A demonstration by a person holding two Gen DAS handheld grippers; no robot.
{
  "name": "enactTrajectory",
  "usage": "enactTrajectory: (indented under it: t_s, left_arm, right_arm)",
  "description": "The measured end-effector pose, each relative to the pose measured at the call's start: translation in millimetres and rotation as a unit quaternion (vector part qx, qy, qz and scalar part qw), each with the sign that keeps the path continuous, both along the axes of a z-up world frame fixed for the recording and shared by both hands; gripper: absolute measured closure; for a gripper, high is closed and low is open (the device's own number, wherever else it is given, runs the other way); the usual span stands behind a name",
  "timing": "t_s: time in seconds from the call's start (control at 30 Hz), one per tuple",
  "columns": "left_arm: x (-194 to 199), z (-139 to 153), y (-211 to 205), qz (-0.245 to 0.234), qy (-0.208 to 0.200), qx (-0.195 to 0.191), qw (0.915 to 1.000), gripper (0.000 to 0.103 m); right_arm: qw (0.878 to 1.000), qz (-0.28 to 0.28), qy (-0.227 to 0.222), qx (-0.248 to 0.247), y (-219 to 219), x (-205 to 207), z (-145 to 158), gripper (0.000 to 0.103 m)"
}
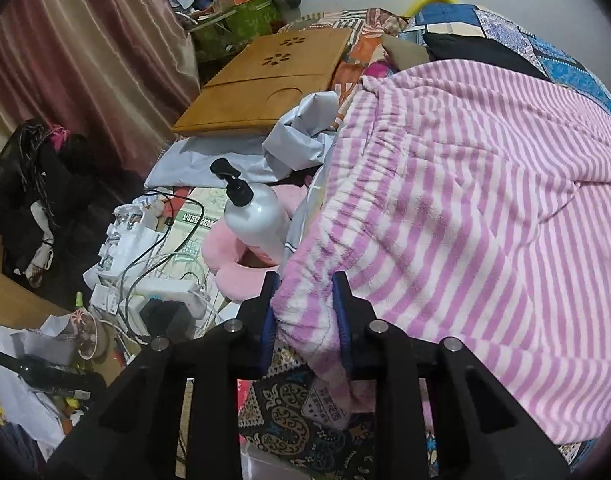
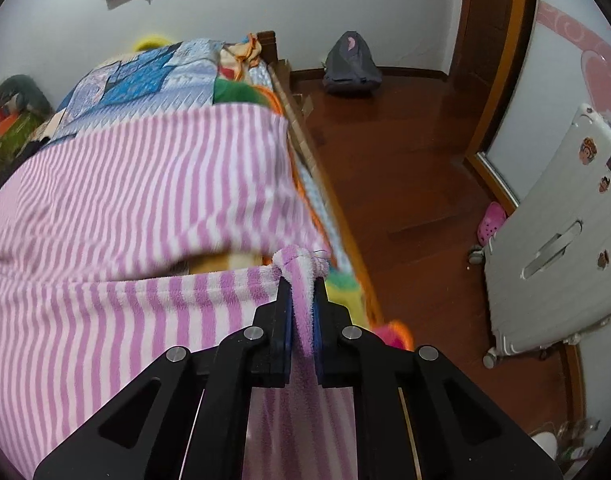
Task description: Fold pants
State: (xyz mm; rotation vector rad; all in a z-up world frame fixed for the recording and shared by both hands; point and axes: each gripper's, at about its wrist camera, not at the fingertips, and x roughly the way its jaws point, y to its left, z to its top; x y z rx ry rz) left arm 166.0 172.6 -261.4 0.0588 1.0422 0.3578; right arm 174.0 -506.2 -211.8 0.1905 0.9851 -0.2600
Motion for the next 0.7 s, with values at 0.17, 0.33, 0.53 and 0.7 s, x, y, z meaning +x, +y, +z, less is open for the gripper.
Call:
enactTrajectory:
  t_s: [0.17,0.33,0.53,0.7]
  left_arm:
    - [2.1,-18.0,1.8,0.004,0.019,0.007,0.9998,0.077]
    - [0.2,-6.5,3.8,-0.010,0.018,0.001,0.9998,0.072]
    - [-3.4,38.9,6.0,-0.014,-0.041,0.005,0.9991,0.035]
    - [22.8,81.2,3.6,-0.033,-0.085,-0.031,0.9953,0.034]
  right_arm:
    - [0.998,0.015,0.062,-0.011,7.1,27.5,-22.9,0.095]
    - [0.996,0.008,0.078,-0.040,13.3,20.6,-20.4,0.077]
    - [0.997,0.041,0.039,-0.047,30.8,4.1,29.5,0.061]
    - [0.995,0.090,-0.029,-0.030,73.8,10.3,85.6,0.057]
